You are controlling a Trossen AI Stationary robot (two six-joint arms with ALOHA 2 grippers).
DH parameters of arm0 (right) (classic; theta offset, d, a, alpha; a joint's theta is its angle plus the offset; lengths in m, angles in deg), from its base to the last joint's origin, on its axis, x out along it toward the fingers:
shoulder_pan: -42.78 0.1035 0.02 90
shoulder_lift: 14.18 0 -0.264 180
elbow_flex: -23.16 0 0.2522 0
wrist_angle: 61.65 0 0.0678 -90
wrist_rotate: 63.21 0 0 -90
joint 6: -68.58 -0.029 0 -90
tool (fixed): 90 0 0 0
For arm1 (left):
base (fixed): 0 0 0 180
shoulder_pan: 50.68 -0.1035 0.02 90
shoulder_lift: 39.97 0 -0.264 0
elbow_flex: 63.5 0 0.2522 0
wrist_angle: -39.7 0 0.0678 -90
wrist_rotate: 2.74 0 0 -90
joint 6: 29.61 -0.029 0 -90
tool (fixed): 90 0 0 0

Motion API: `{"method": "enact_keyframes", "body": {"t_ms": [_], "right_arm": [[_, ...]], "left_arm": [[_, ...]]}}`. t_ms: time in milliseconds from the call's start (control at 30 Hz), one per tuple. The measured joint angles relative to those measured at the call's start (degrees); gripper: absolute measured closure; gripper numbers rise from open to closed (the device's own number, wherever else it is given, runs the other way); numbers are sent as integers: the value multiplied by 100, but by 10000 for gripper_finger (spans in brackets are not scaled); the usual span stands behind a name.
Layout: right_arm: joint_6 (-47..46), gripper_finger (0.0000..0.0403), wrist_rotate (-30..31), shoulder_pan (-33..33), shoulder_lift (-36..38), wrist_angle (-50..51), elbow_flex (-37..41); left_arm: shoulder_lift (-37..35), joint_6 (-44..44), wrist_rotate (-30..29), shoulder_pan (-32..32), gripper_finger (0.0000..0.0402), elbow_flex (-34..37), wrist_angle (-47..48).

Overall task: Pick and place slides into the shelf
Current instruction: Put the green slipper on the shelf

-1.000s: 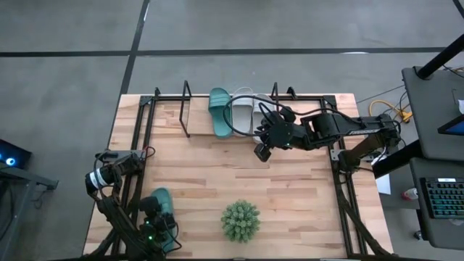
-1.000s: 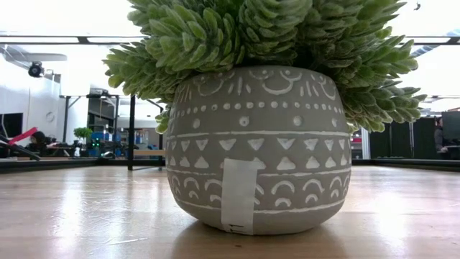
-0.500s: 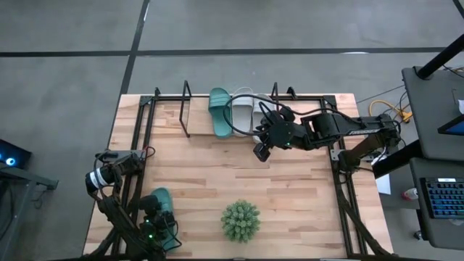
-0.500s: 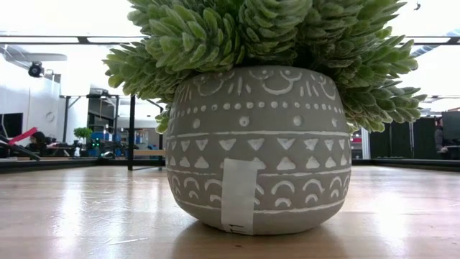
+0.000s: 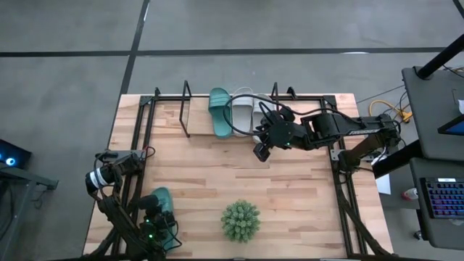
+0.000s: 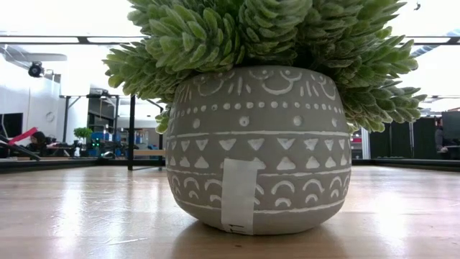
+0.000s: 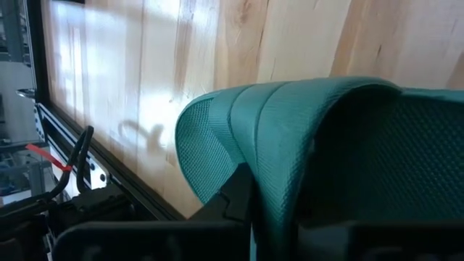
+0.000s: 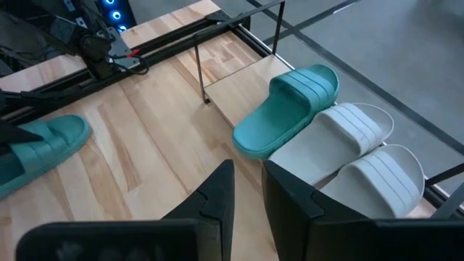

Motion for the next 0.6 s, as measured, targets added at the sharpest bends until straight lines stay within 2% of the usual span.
{"method": "enact_keyframes", "body": {"t_ms": [200, 500, 600], "right_arm": [[0, 339, 0, 0, 1, -1, 0], [0, 339, 2, 0, 0, -4, 0], [0, 339, 8, 0, 0, -4, 0]], "left_arm": [[-80, -45, -32, -19, 400, 0, -7], [-410, -58, -515, -229, 401, 0, 343], [-486, -313, -617, -355, 401, 9, 445]]}}
